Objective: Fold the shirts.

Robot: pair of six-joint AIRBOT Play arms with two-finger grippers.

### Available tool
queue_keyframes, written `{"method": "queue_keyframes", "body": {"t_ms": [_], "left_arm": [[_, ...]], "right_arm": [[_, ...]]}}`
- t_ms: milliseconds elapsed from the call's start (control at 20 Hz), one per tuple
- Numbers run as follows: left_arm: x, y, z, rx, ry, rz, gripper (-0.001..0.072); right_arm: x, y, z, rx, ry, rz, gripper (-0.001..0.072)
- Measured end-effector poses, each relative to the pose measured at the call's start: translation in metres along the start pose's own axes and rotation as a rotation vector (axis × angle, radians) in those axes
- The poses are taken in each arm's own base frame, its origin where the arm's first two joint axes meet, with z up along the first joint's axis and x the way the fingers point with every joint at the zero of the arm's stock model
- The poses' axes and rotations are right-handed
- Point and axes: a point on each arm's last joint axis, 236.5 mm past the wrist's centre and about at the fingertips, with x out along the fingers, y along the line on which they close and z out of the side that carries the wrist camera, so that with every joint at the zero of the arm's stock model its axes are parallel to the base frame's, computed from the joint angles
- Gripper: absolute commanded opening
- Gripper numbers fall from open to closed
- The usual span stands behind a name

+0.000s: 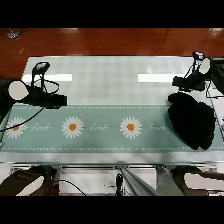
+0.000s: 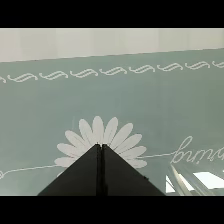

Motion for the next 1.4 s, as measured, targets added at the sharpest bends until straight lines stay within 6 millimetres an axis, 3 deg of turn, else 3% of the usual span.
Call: {"method": "queue_keyframes", "body": {"t_ms": [700, 1150, 1200, 1250, 1300, 1350, 1400], "left_arm": [[0.0, 0.0, 0.0, 0.0, 0.0, 0.0, 0.0023], [0.001, 0.0, 0.0, 0.0, 0.003, 0.0, 0.0024], [0.001, 0.0, 0.0, 0.0, 0.002, 0.0, 0.0058], [0.001, 0.0, 0.003, 0.0, -0.011, -0.001, 0.0228], [0.001, 0.001, 0.01, -0.001, -0.04, 0.0, 0.0576], [0.0, 0.003, 0.019, -0.002, -0.076, 0.003, 0.0705], [-0.001, 0.005, 0.028, -0.002, -0.112, 0.009, 0.0705]], "right_arm": [[0.0, 0.001, 0.002, 0.006, -0.008, 0.003, 0.0034], [-0.006, 0.015, 0.049, 0.019, -0.21, 0.065, 0.0038], [-0.008, 0.015, 0.053, 0.018, -0.226, 0.068, 0.0187], [-0.01, 0.014, 0.056, 0.015, -0.241, 0.065, 0.0572], [-0.016, 0.01, 0.059, 0.006, -0.258, 0.056, 0.0626], [-0.023, 0.004, 0.062, -0.004, -0.277, 0.04, 0.0629], [-0.033, -0.005, 0.064, -0.012, -0.294, 0.018, 0.0629]]}}
